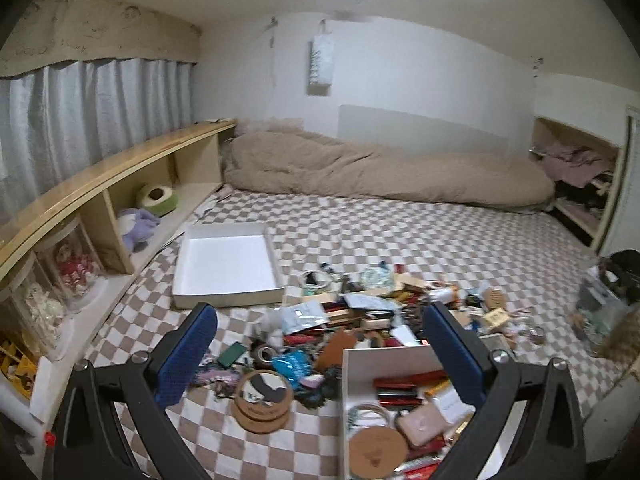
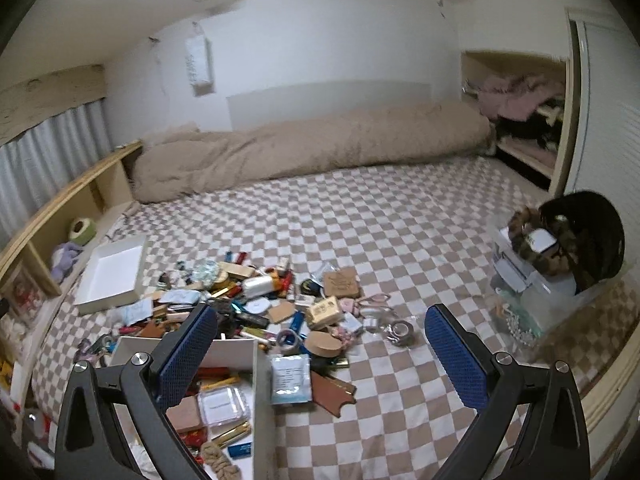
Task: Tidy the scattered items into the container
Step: 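Move both tools from the white box toward the scattered items, then grasp the panda cork coaster with the left tool while the right tool grasps the wooden disc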
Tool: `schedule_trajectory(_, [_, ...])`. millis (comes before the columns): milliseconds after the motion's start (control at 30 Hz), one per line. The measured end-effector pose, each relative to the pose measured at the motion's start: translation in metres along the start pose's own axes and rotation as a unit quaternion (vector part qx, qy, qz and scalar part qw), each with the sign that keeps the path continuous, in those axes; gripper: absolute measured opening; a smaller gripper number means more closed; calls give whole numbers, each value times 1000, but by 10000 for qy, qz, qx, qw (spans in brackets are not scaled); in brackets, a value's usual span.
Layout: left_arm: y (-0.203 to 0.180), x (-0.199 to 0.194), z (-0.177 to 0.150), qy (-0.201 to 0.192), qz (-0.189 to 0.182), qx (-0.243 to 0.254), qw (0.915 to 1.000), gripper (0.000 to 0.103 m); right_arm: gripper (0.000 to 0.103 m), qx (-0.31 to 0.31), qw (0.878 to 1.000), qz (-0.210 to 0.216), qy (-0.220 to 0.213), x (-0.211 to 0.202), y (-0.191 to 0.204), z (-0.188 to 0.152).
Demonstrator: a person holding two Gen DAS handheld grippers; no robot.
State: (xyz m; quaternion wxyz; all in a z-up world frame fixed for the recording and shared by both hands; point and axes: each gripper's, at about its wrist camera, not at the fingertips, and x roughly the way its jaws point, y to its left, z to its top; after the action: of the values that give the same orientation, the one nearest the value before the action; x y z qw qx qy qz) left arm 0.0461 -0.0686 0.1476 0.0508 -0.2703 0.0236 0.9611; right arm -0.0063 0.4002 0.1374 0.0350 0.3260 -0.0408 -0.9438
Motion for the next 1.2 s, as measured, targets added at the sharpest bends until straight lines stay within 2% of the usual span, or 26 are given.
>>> schedule_trajectory(267, [39, 63, -13, 618, 433, -201, 9969, 103, 103, 309, 9978, -234, 540, 59, -27, -8])
schedule_trajectory(567, [70, 126, -32, 1518, 921, 16, 9841, 103, 103, 396, 9926, -293, 1112, 118, -46, -13])
schedule_trajectory(667, [75, 144, -40, 1912, 906, 151, 9772, 103, 103, 239, 9926, -336, 1143, 133, -48, -15])
schedule_trajectory(733, [75, 150, -45, 2020, 890, 192, 9752, 103, 103, 207, 9918, -370, 1206, 144, -49, -17])
schedule_trajectory(1200, [83, 206, -45, 2318, 618, -140, 9707, 103, 103, -97, 9877, -43, 1558, 200, -23, -13])
